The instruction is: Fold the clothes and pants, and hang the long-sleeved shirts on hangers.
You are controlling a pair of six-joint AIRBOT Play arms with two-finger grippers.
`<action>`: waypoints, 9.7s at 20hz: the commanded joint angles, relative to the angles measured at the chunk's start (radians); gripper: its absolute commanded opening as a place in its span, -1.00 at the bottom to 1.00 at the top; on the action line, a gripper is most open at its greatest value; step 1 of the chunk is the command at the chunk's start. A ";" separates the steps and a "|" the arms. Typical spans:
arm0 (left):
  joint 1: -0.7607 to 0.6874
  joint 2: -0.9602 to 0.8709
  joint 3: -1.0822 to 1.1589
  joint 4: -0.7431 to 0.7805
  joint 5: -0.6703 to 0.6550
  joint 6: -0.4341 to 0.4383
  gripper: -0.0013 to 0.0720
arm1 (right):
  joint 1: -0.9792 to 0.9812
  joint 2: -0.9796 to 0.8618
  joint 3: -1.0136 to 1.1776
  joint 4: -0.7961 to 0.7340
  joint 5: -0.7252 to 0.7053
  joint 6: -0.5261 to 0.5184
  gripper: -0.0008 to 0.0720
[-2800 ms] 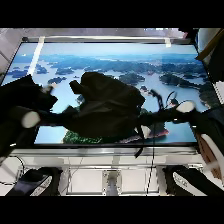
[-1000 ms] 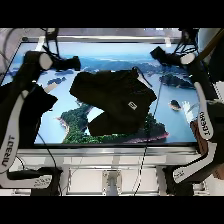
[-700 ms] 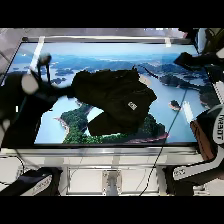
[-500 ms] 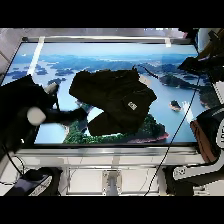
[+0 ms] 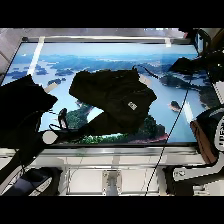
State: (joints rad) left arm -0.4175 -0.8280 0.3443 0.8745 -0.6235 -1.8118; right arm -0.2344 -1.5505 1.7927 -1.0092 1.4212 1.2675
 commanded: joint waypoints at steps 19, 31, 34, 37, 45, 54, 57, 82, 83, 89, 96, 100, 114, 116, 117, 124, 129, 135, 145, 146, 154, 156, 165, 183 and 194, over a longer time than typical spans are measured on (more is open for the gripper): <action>0.200 -0.088 0.716 0.404 -0.534 0.078 -0.95 | 0.029 0.000 0.000 -0.038 0.035 -0.002 0.36; 0.242 -0.512 0.839 0.562 -0.277 0.061 0.93 | 0.029 -0.002 0.000 -0.045 -0.006 -0.006 0.36; 0.313 -0.469 0.887 0.562 -0.301 0.060 0.99 | 0.015 -0.002 0.000 -0.145 0.007 -0.030 0.36; 0.359 -0.371 0.856 0.562 -0.471 0.087 0.99 | -0.036 0.005 -0.043 -0.124 0.047 -0.032 0.36; 0.223 0.227 0.103 0.224 -0.330 -0.238 0.99 | -0.058 0.124 -0.562 0.040 -0.076 -0.111 0.37; 0.206 0.607 -0.193 0.242 -0.368 -0.717 0.63 | -0.058 0.134 -0.581 0.097 -0.141 -0.145 0.37; 0.205 0.574 -0.223 0.231 -0.352 -0.777 0.63 | -0.058 0.134 -0.581 0.097 -0.164 -0.145 0.37; -0.012 0.142 -0.261 -0.030 0.402 -0.596 -0.93 | -0.058 0.146 -0.593 0.104 -0.135 -0.145 0.36; -0.012 0.163 -0.261 -0.028 0.402 -0.565 -0.93 | -0.058 0.156 -0.624 0.130 -0.154 -0.131 0.37; -0.011 0.323 -0.260 0.092 0.376 -0.536 -0.94 | -0.035 0.166 -0.966 0.493 -0.386 -0.162 0.95; 0.062 0.333 -0.220 0.280 0.298 -0.536 -0.95 | 0.121 0.056 -0.978 0.513 -0.586 -0.174 0.93; 0.123 0.333 -0.101 0.586 0.025 -0.536 -0.95 | 0.130 0.043 -0.978 0.549 -0.689 -0.175 0.84; 0.126 0.235 -0.063 0.664 0.002 -0.535 -0.94 | 0.241 0.029 -0.964 0.593 -0.669 -0.215 0.05; 0.126 0.235 -0.063 0.666 0.002 -0.492 -0.94 | 0.241 0.029 -0.964 0.595 -0.699 -0.214 -0.88; 0.126 0.235 -0.062 0.673 0.002 -0.468 -0.94 | 0.241 0.030 -0.963 0.596 -0.708 -0.214 -0.90; 0.126 0.237 0.234 0.847 -0.248 -0.297 -0.94 | 0.240 0.237 -0.821 0.423 -0.487 -0.209 -0.91; 0.126 0.235 0.725 0.854 -0.376 -0.073 -0.95 | 0.258 0.557 -0.582 0.409 -0.209 -0.089 -0.91; 0.126 0.150 1.345 0.898 -0.444 0.146 -0.95 | 0.285 0.681 -0.160 0.398 -0.145 0.179 -0.92; 0.127 -0.466 1.685 0.914 -0.513 0.302 -0.94 | 0.284 0.371 -0.114 0.257 -0.081 0.271 -0.92; 0.127 -0.531 1.685 0.913 -0.507 0.301 -0.94 | 0.284 0.296 -0.114 0.229 -0.093 0.230 -0.92; 0.126 -0.881 1.685 0.886 -0.456 0.241 -0.94 | 0.282 -0.222 -0.113 0.193 -0.557 0.113 -0.92; 0.125 -0.863 1.685 0.839 -0.467 0.241 -0.94 | 0.261 -0.245 -0.113 0.188 -0.571 0.051 -0.92; 0.012 -0.550 1.337 0.680 -0.773 0.264 -0.94 | 0.108 -0.226 -0.062 -0.056 -0.118 -0.110 -0.92; -0.125 -0.499 0.714 0.706 -0.510 0.087 -0.94 | 0.143 -0.233 -0.349 -0.229 -0.132 -0.046 -0.91; -0.124 -0.549 0.719 0.706 -0.523 0.087 -0.93 | 0.146 -0.215 -0.309 -0.190 0.044 -0.049 -0.01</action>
State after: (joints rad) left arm -0.5415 -1.4136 1.0599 1.5814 -1.1370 -1.7252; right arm -0.0860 -1.7786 1.4582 -1.2289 1.3827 1.2209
